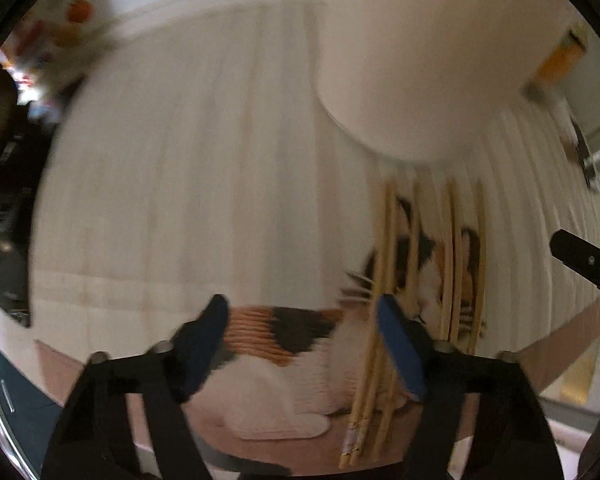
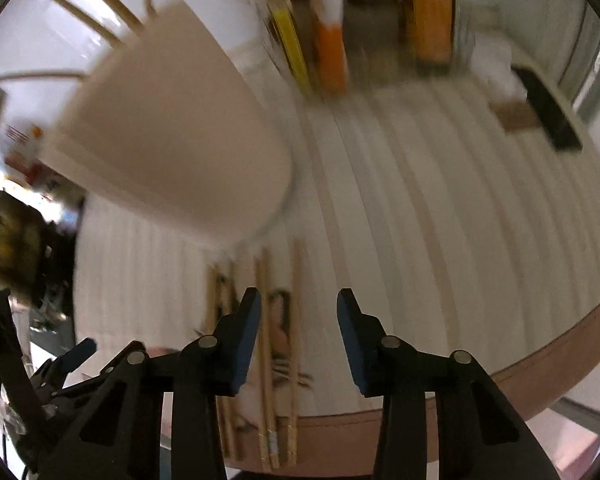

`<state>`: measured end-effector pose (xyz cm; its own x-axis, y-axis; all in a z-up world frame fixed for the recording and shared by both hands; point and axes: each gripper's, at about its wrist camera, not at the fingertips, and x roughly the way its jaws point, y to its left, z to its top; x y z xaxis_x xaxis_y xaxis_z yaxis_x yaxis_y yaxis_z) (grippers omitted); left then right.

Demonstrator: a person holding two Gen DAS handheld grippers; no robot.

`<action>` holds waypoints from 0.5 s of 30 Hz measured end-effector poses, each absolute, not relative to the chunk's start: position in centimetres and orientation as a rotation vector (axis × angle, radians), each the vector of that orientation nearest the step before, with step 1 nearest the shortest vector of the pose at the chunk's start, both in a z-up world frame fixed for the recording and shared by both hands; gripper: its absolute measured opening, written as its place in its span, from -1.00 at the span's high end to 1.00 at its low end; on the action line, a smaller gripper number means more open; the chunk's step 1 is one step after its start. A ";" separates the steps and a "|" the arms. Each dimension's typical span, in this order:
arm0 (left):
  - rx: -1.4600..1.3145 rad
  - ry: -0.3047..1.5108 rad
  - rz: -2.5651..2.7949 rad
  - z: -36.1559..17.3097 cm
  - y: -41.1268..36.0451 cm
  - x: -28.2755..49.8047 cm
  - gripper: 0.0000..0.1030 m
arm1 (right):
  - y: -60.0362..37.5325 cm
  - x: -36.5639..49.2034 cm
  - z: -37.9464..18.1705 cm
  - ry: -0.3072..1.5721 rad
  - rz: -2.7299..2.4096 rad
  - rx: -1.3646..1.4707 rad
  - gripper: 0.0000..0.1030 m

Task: Organize utensils
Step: 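Close the left tool on a chopstick on the mat while the right tool grasps another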

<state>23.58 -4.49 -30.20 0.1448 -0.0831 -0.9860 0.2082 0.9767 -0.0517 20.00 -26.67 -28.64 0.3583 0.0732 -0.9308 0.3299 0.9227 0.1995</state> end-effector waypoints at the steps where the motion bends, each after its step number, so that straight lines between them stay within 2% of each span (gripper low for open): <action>1: 0.101 1.430 -0.228 -30.9 -4.9 23.6 -0.02 | -26.8 19.8 -29.7 1.224 -0.180 0.385 0.23; 2: 0.098 1.450 -0.243 -31.6 -5.3 23.7 0.24 | -26.8 19.6 -30.2 1.235 -0.184 0.387 0.23; 3: 0.090 1.466 -0.260 -32.2 -5.7 23.7 0.35 | -26.9 19.4 -30.8 1.250 -0.191 0.391 0.23; 5: 0.077 1.450 -0.292 -32.5 -6.3 23.8 0.37 | -27.1 19.1 -31.5 1.264 -0.205 0.388 0.23; 9: 0.139 1.441 -0.305 -32.8 -7.8 23.7 0.63 | -27.5 18.5 -32.5 1.286 -0.228 0.387 0.23; 11: 0.182 1.430 -0.293 -32.8 -8.4 23.6 0.68 | -27.9 18.8 -32.5 1.291 -0.236 0.389 0.23; 13: 0.205 1.418 -0.275 -32.8 -8.6 23.4 0.88 | -27.9 18.7 -32.4 1.296 -0.244 0.384 0.23; 15: 0.176 1.425 -0.264 -32.8 -8.0 23.6 0.92 | -27.9 18.6 -32.4 1.296 -0.245 0.385 0.23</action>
